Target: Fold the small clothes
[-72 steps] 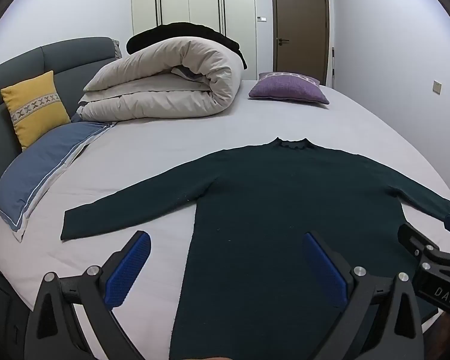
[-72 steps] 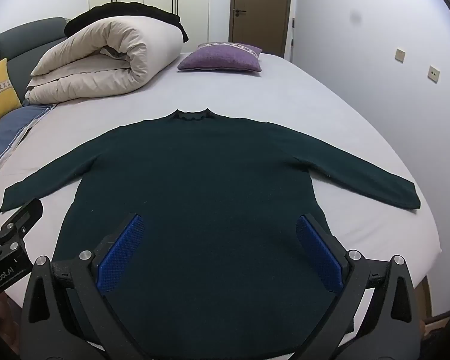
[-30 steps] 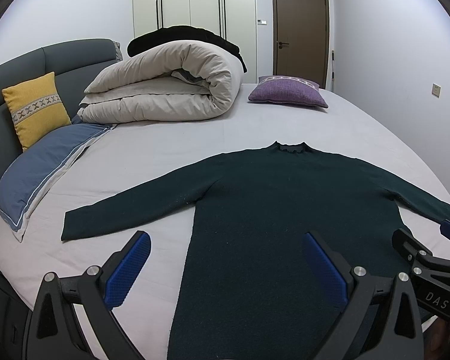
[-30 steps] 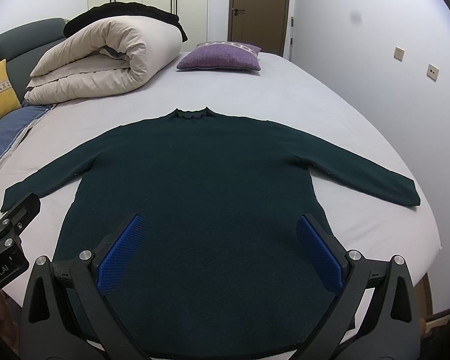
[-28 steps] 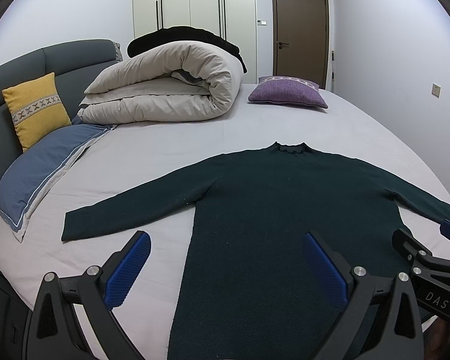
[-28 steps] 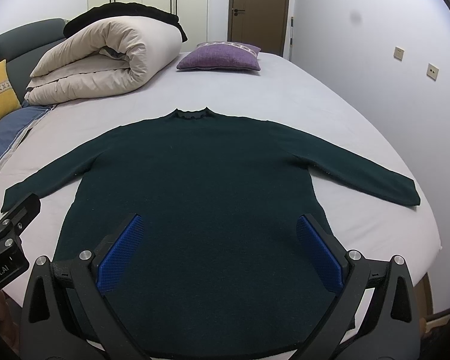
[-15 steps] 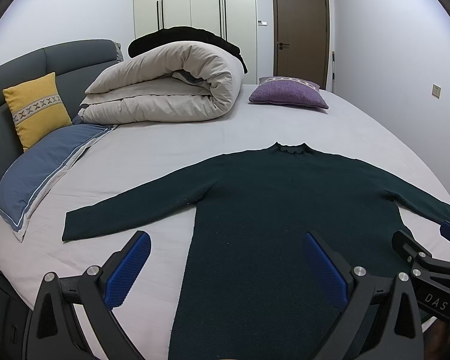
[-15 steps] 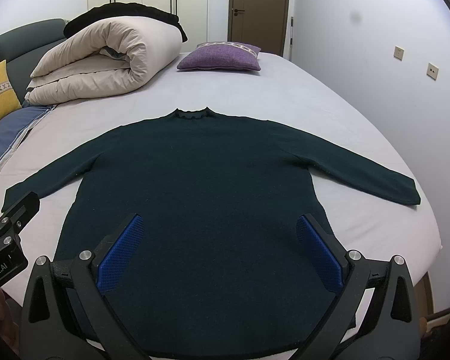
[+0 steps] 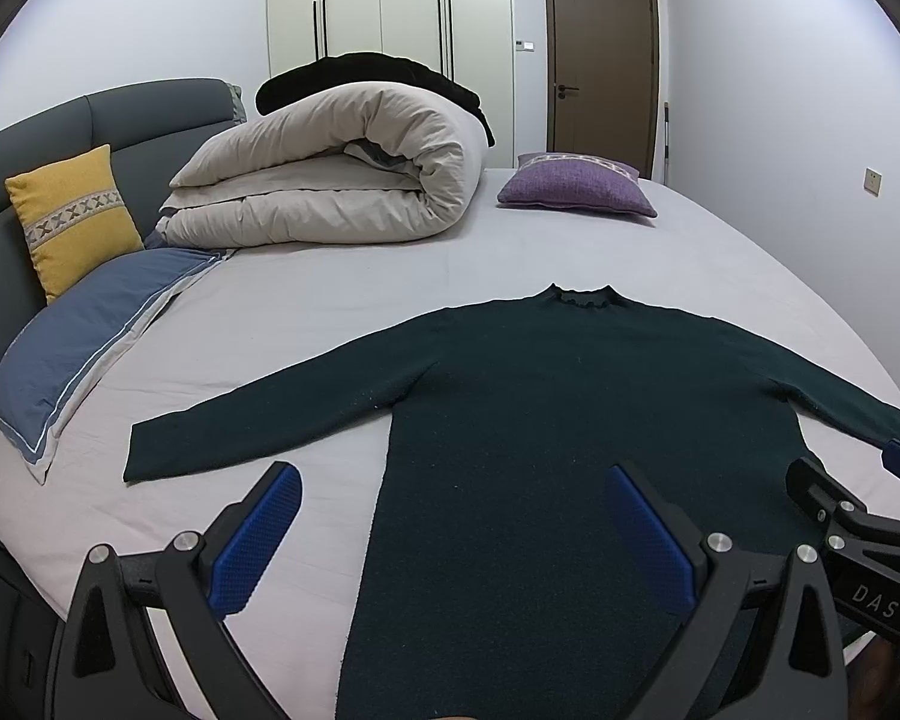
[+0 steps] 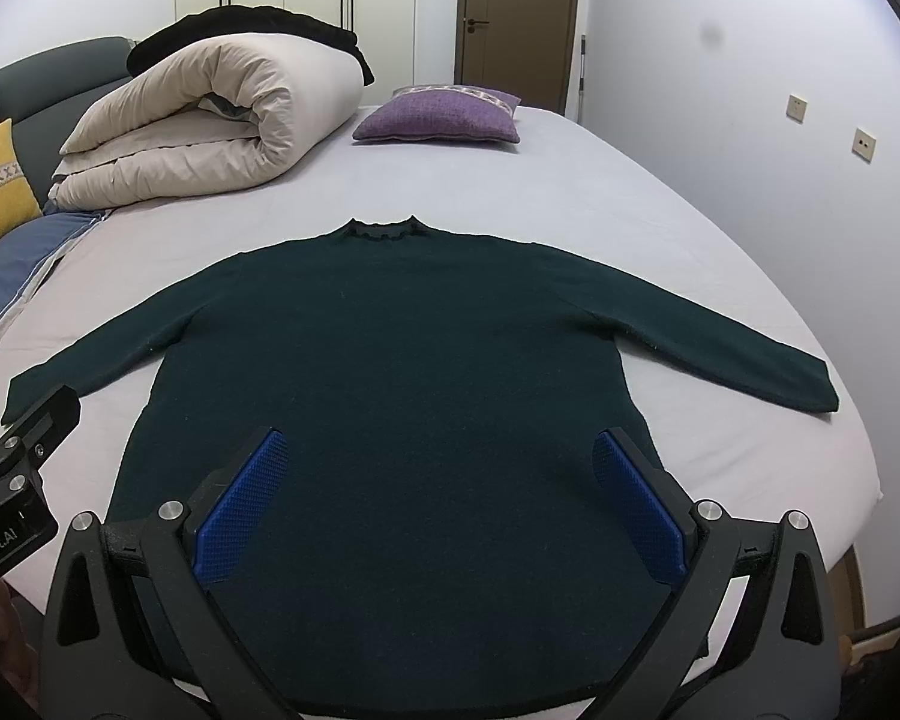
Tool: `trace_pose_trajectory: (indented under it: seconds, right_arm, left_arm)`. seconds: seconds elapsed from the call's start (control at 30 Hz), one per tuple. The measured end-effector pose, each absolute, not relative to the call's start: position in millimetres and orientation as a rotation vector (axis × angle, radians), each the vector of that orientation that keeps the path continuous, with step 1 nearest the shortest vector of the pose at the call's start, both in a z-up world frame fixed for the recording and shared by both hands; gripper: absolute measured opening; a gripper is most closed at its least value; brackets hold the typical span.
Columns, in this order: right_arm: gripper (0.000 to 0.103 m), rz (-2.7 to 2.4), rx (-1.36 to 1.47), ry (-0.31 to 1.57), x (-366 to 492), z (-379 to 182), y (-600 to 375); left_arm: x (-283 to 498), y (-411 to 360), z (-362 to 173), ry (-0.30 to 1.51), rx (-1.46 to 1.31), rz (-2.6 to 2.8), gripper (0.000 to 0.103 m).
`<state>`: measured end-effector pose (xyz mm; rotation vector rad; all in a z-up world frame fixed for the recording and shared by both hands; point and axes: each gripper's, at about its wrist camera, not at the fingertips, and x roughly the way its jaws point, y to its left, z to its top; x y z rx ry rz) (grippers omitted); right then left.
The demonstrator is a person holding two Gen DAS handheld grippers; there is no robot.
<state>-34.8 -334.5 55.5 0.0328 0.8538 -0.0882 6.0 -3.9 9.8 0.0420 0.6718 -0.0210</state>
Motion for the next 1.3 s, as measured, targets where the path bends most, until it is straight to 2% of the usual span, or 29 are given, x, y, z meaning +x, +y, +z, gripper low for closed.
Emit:
trace_pose_trajectory:
  seconds: [1.07, 1.3]
  right_arm:
    - [0.103, -0.092, 0.03, 0.86, -35.5, 52.8, -331.8]
    - [0.103, -0.072, 0.089, 0.836, -32.8, 50.8, -354.5]
  left_arm:
    - [0.1, -5.1, 1.2, 0.677, 0.036, -0.016, 0.103]
    - [4.2, 0.6, -10.5, 0.732, -0.037, -0.085, 0.103]
